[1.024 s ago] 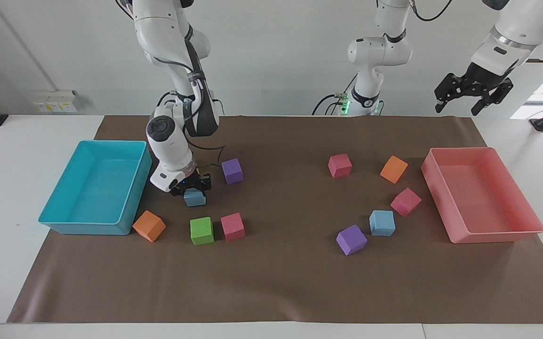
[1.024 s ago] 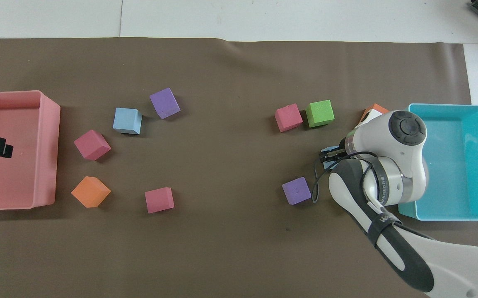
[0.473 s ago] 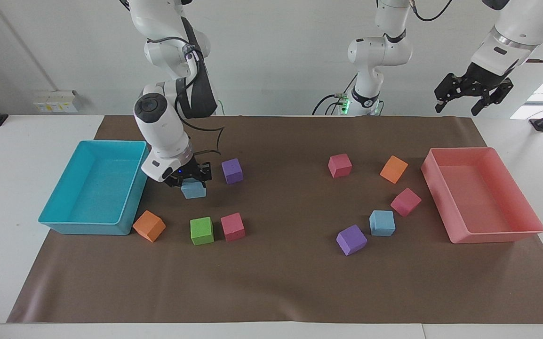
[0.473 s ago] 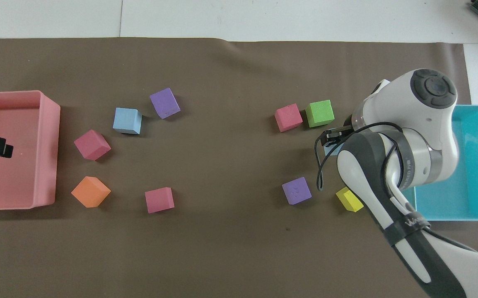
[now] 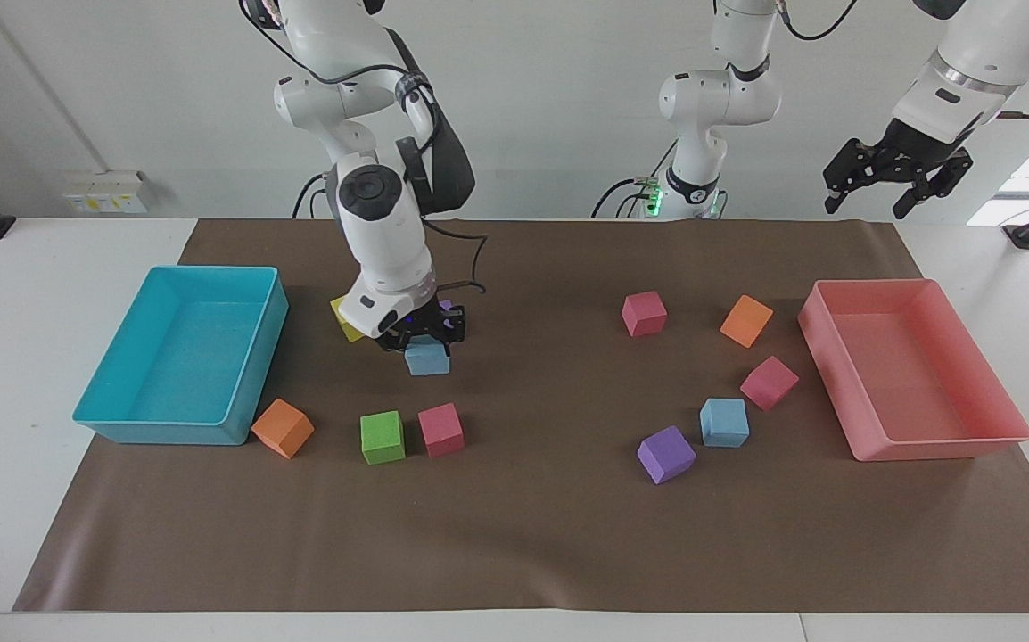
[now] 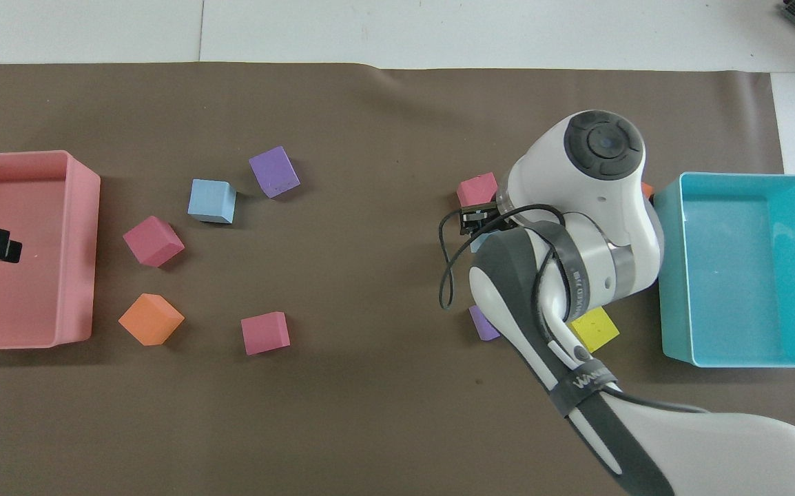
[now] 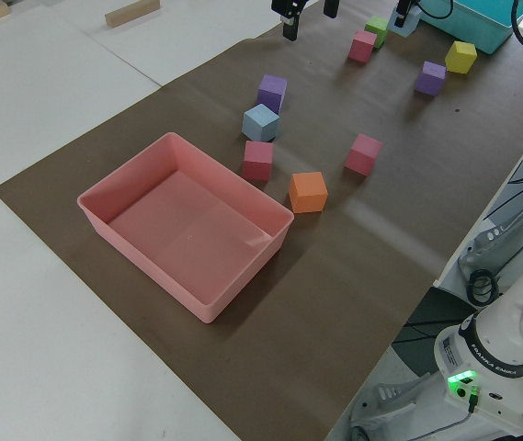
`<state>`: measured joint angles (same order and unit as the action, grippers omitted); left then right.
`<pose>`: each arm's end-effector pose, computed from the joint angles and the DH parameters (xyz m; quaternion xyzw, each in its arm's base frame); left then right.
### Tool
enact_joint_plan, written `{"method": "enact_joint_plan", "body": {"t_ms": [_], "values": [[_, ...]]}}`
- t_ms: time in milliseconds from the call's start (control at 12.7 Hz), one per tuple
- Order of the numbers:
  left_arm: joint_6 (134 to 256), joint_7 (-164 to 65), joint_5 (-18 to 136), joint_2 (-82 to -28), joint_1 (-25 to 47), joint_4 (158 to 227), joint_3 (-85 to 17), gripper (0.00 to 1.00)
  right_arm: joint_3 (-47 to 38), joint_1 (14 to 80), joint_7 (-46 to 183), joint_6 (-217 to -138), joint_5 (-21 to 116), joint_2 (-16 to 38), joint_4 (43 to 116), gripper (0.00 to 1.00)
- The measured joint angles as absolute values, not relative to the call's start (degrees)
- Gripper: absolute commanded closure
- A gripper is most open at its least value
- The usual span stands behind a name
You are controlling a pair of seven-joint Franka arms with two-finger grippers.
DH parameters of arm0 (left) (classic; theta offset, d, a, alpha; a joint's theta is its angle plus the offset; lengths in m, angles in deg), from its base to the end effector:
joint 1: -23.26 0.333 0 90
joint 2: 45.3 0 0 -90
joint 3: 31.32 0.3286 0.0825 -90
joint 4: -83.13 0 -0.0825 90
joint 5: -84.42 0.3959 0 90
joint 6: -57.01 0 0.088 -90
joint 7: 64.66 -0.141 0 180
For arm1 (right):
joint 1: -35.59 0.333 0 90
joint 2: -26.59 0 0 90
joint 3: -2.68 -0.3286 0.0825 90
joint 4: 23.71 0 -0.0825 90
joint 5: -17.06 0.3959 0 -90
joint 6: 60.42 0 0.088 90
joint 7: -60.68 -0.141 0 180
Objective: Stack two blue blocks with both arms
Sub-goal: 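Carry the blue cube to the table center and release it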
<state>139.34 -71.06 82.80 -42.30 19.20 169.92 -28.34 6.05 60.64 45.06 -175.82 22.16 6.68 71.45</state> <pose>0.5341 -0.0135 0.6471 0.9976 -0.0670 -0.0120 0.0160 0.6202 0.2587 0.3809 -0.9989 -0.0357 0.0066 0.0297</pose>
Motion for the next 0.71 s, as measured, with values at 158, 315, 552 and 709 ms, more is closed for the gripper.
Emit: {"method": "enact_joint_plan", "body": {"t_ms": [158, 315, 552, 709], "values": [[139.34, -71.06, 82.8, -42.3, 19.2, 169.92, -28.34, 0.0, 6.05, 64.66, 39.16, -178.85, 22.14, 0.65, 67.42, 1.0], [139.34, -71.06, 82.8, -42.3, 19.2, 169.92, -28.34, 0.0, 6.06, 67.66, 34.94, -182.22, 22.13, -3.97, 65.09, 1.0], [139.34, -71.06, 82.8, -42.3, 19.2, 169.92, -28.34, 0.0, 6.1, 70.67, 32.61, -182.68, 22.16, -6.15, 63.68, 1.0], [139.34, -71.06, 82.8, -42.3, 19.2, 169.92, -28.37, 0.0, 6.1, 71.39, 32.29, -182.62, 22.18, -6.13, 63.46, 1.0]]}}
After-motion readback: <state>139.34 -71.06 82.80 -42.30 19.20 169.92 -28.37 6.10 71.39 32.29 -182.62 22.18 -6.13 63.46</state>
